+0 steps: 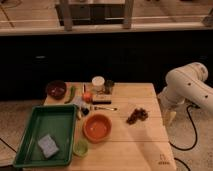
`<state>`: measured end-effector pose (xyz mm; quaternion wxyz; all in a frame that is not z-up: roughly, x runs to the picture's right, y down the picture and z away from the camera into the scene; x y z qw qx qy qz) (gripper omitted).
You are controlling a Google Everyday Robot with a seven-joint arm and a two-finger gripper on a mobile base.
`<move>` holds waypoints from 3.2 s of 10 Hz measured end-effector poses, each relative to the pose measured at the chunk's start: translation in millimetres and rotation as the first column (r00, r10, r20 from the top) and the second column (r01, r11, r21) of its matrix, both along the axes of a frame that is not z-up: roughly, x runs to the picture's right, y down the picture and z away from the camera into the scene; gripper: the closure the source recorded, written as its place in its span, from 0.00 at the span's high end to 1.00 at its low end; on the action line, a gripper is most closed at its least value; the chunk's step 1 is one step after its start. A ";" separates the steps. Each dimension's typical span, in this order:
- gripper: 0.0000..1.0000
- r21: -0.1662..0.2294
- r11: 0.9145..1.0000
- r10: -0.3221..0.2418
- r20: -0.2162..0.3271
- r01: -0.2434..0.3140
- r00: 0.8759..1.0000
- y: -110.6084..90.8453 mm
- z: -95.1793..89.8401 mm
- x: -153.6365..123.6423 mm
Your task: Place grapes in red bowl
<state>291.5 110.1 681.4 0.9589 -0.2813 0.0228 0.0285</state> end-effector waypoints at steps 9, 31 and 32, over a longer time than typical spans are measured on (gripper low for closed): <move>0.80 0.000 1.000 0.000 0.000 0.000 1.000 0.0 0.0 0.0; 0.80 0.016 0.970 -0.241 0.187 0.242 0.952 29.9 88.7 -48.8; 0.80 0.017 0.969 -0.244 0.193 0.245 0.950 31.2 93.7 -48.3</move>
